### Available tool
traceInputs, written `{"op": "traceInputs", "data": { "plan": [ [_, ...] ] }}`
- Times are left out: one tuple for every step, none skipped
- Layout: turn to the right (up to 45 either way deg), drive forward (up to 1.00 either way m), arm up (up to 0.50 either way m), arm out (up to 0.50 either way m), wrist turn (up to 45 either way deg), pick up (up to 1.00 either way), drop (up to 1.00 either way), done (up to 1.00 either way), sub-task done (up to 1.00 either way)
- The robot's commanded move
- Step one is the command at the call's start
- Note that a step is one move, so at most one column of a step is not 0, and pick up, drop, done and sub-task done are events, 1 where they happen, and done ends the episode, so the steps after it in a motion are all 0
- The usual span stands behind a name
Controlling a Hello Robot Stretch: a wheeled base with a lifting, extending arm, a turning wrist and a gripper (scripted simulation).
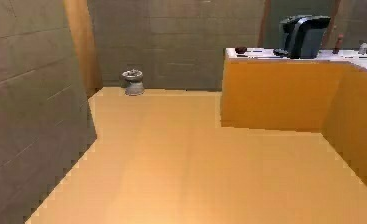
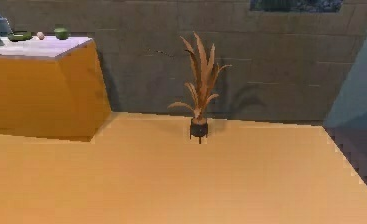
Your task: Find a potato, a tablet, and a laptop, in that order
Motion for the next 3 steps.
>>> {"op": "traceInputs", "data": {
  "plan": [
    [0.0, 1.00, 0.00, 0.00, 0.0, 0.00, 0.00, 0.00, 0.00],
    [0.0, 0.85, 0.00, 0.00, 0.0, 0.00, 0.00, 0.00, 0.00],
    [45.0, 0.00, 0.00, 0.00, 0.0, 0.00, 0.00, 0.00, 0.00]
  ]
}}
